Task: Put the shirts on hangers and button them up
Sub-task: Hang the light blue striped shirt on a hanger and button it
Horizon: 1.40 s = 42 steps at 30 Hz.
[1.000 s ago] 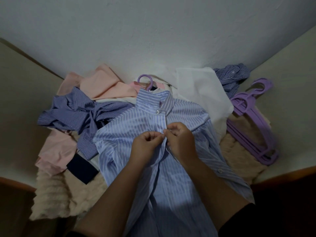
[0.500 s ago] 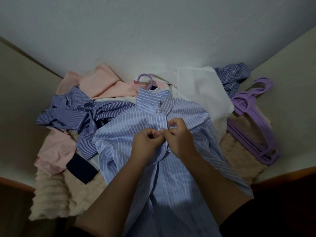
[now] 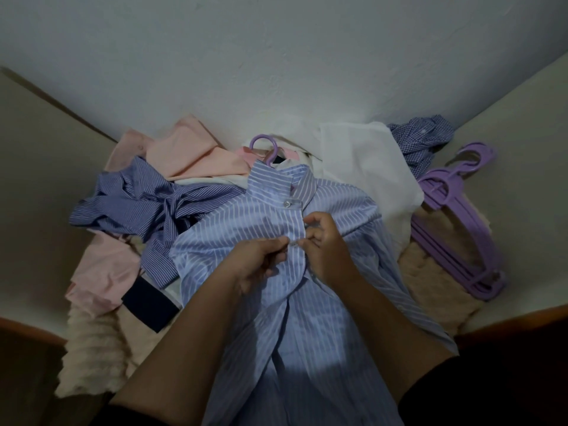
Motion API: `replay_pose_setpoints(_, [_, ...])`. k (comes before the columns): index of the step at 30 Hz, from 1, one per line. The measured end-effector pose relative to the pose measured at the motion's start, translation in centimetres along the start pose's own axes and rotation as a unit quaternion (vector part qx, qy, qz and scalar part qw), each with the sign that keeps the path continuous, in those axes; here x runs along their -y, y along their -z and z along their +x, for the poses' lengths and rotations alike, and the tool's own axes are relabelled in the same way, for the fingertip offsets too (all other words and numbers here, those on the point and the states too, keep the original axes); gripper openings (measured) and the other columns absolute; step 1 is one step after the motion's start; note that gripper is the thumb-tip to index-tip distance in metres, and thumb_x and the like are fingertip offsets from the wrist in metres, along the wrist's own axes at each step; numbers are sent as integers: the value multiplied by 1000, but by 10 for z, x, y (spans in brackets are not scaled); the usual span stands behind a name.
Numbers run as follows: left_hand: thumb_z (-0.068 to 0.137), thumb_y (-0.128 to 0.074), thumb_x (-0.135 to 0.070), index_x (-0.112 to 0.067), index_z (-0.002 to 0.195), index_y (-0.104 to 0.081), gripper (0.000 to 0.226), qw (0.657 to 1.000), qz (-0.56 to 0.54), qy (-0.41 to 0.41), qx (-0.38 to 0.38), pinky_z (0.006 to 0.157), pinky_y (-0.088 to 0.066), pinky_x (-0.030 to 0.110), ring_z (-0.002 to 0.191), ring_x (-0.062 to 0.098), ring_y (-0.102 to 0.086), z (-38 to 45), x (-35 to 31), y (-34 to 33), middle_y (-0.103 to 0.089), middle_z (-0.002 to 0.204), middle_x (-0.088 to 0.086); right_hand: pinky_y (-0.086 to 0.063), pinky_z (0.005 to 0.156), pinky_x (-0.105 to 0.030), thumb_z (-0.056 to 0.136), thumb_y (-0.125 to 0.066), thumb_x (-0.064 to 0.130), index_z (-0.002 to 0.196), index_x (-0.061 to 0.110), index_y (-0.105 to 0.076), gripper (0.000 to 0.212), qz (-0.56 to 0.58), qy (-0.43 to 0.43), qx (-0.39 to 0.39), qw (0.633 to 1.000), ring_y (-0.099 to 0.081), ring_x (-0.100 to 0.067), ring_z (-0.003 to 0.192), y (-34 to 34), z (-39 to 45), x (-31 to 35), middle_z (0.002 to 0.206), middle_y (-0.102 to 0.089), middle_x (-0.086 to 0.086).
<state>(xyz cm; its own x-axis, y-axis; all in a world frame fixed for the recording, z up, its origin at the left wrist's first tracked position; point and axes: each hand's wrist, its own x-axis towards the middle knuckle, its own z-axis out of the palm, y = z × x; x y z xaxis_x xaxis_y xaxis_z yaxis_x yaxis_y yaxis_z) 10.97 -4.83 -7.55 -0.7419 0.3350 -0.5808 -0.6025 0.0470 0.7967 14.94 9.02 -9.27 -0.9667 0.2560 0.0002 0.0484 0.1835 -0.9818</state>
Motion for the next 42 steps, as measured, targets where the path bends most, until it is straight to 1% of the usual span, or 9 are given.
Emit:
replay_pose_setpoints(8, [83, -73, -20, -14, 73, -60, 17, 976, 107, -171, -83, 53, -40, 26, 52, 14, -48, 6, 9, 5, -52, 59, 3, -35, 45, -16, 83, -63, -8, 85, 21, -40, 37, 54, -49, -2, 997, -39, -7, 44, 1, 9, 4, 63, -42, -10])
replay_pose_setpoints(13, [90, -65, -23, -29, 137, -35, 56, 909, 231, -246, -244, 55, -41, 19, 63, 11, -56, 7, 4, 20, -59, 72, 5, -53, 72, -45, 85, -65, 3, 128, 16, -39, 52, 66, -103, 3, 992, -57, -30, 77, 6, 23, 4, 80, -54, -12])
replay_pose_setpoints(17, [89, -65, -26, -20, 152, 4, 94, 905, 276, -176, -270, 51, -43, 25, 61, 14, -58, 17, -5, 29, -60, 72, 2, -55, 63, -47, 89, -64, 17, 141, 20, -24, 66, 165, -222, -27, 961, -64, -31, 82, 3, 45, 14, 108, -56, -14])
replay_pose_setpoints(22, [86, -67, -25, -8, 127, -43, 50, 885, 296, -170, -316, 62, -44, 31, 76, 24, -56, 27, -17, 44, -62, 91, 7, -54, 60, -41, 90, -63, 26, 138, 37, -28, 60, 225, -265, -11, 937, -66, -29, 81, 1, 58, 22, 114, -53, -12])
replay_pose_setpoints(27, [89, -63, -32, -12, 94, -48, 26, 858, 308, -222, -344, 63, -33, 32, 84, 26, -57, 18, -45, 54, -61, 88, 6, -55, 62, -43, 93, -58, 20, 133, 37, -37, 48, 301, -223, 5, 927, -67, -31, 85, -5, 64, 33, 115, -59, -13])
replay_pose_setpoints(32, [90, -61, -26, -5, 106, -51, 28, 813, 313, -315, -376, 68, -33, 29, 97, 32, -59, 22, -110, 81, -64, 102, 18, -49, 79, -44, 95, -54, 26, 137, 39, -33, 49, 272, -152, 52, 949, -62, -30, 105, -19, 91, 72, 127, -55, -3])
replay_pose_setpoints(36, [90, -63, -18, -2, 132, -43, 49, 853, 299, -311, -294, 80, -39, 26, 110, 27, -58, 43, -140, 101, -62, 117, 14, -35, 96, -50, 95, -53, 30, 145, 41, -22, 60, 194, -124, 72, 971, -46, -27, 127, -29, 116, 94, 144, -42, 3])
replay_pose_setpoints(39, [90, -62, -11, -7, 151, -12, 79, 871, 337, -286, -215, 92, -35, 23, 124, 22, -49, 46, -123, 99, -50, 136, 9, -39, 92, -43, 95, -55, 24, 147, 39, -20, 64, 149, -121, 75, 979, -41, -23, 132, -35, 117, 87, 149, -37, 3])
replay_pose_setpoints(42, [88, -64, -16, -11, 147, -29, 69, 816, 371, -358, -262, 96, -39, 31, 122, 25, -51, 34, -88, 92, -51, 138, 10, -44, 79, -27, 93, -55, 5, 144, 25, -32, 60, 107, -74, 19, 991, -48, -21, 123, -37, 106, 65, 140, -44, -9])
